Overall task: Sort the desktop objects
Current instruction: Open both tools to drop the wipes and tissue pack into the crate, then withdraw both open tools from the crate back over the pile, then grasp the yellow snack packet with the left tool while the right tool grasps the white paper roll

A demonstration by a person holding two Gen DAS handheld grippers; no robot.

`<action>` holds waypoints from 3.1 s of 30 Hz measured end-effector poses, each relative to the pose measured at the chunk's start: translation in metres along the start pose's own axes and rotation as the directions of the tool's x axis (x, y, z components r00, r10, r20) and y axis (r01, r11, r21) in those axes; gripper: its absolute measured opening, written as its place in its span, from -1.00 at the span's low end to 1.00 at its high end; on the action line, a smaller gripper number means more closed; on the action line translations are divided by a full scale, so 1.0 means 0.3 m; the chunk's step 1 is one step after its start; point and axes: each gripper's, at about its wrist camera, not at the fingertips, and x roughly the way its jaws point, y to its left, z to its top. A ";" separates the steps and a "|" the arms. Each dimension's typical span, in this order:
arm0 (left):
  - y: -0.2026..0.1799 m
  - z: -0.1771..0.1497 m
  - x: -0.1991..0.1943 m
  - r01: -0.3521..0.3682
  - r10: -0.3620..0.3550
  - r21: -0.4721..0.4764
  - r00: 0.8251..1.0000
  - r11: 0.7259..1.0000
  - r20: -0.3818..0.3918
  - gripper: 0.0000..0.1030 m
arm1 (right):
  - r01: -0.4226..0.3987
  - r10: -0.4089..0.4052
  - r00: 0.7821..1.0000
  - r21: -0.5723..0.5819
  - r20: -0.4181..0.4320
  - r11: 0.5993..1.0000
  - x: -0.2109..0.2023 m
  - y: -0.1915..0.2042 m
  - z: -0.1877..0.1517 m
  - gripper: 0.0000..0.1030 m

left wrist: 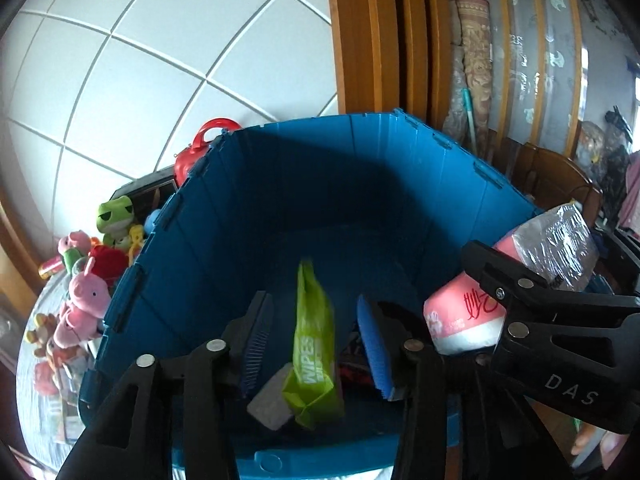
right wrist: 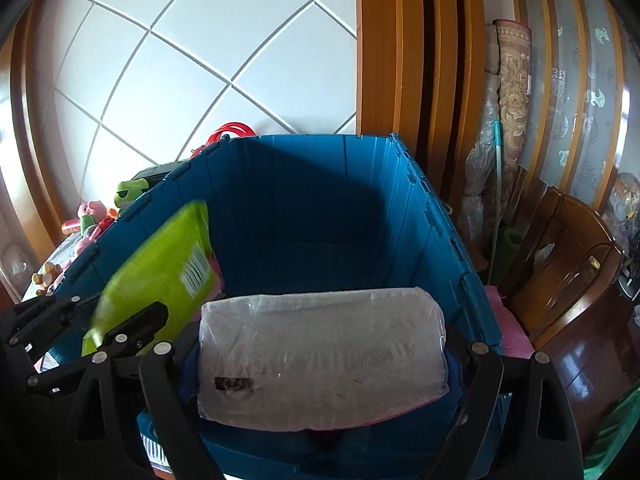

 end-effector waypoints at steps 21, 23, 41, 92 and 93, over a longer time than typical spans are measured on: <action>0.074 -0.048 -0.066 0.000 0.000 -0.022 1.000 1.000 0.028 0.38 | 0.061 -0.063 0.997 0.041 0.034 0.997 -0.074 -0.017 -0.004 1.00; 0.105 -0.063 -0.103 -0.001 0.002 -0.025 0.999 1.000 0.045 0.38 | 0.066 -0.067 0.997 0.036 0.038 0.997 -0.095 0.000 -0.013 1.00; 0.453 -0.227 -0.412 -0.019 0.027 -0.058 0.988 0.998 0.155 0.56 | 0.041 -0.041 0.992 0.007 0.117 0.999 -0.335 0.382 -0.077 1.00; 1.382 -1.065 0.256 -0.217 0.116 -0.204 0.901 0.955 -0.418 0.36 | -0.090 0.101 0.891 0.047 -0.443 0.995 0.528 1.404 -0.713 1.00; 1.383 -1.069 0.280 -0.206 0.108 -0.194 0.899 0.959 -0.424 0.26 | -0.084 0.100 0.888 0.054 -0.449 0.995 0.539 1.406 -0.715 1.00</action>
